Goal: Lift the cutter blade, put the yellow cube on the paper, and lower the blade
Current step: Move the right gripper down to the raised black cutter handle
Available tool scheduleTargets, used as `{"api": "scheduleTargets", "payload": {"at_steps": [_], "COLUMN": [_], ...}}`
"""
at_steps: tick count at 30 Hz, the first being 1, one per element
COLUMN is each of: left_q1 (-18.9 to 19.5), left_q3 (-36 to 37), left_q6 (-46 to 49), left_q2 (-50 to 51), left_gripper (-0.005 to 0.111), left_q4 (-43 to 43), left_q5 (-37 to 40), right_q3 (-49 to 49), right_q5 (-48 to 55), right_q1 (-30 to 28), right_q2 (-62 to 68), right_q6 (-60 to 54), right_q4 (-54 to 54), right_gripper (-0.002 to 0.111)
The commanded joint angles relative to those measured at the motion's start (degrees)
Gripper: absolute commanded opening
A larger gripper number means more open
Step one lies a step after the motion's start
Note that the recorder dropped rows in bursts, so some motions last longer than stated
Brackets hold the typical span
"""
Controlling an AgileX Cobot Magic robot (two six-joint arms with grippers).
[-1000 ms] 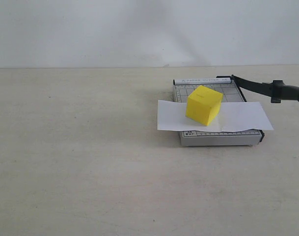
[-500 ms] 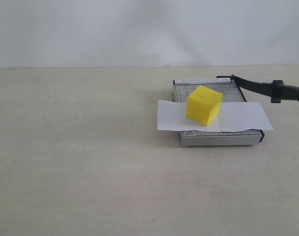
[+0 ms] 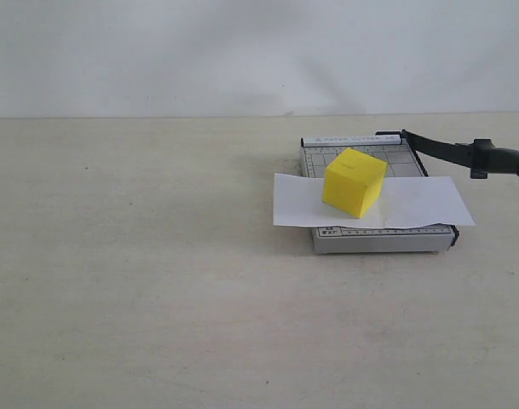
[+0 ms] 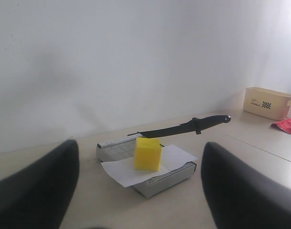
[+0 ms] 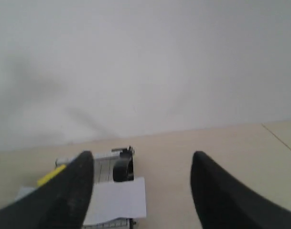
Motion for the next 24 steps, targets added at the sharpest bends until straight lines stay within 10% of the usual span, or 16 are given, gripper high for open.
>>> {"api": "scheduleTargets", "payload": {"at_steps": [1, 12, 24], "left_q1": [0.2, 0.2, 0.2], "left_q3": [0.2, 1.3, 9.6], "left_q6": [-0.5, -0.5, -0.5], "left_q2": [0.0, 0.0, 0.0], "left_gripper": [0.068, 0.068, 0.068], "left_q4": [0.3, 0.4, 0.4], "left_q5": [-0.6, -1.1, 0.7], "right_q3": [-8.7, -49.1, -54.6], "right_q5": [11.5, 40.1, 45.7], "right_q1": [0.0, 0.0, 0.0], "right_q2": [12.2, 54.8, 68.9], "right_q6": [-1.6, -11.3, -13.6], "right_q4": [1.5, 12.0, 11.7], "right_gripper": [0.063, 0.064, 0.064]}}
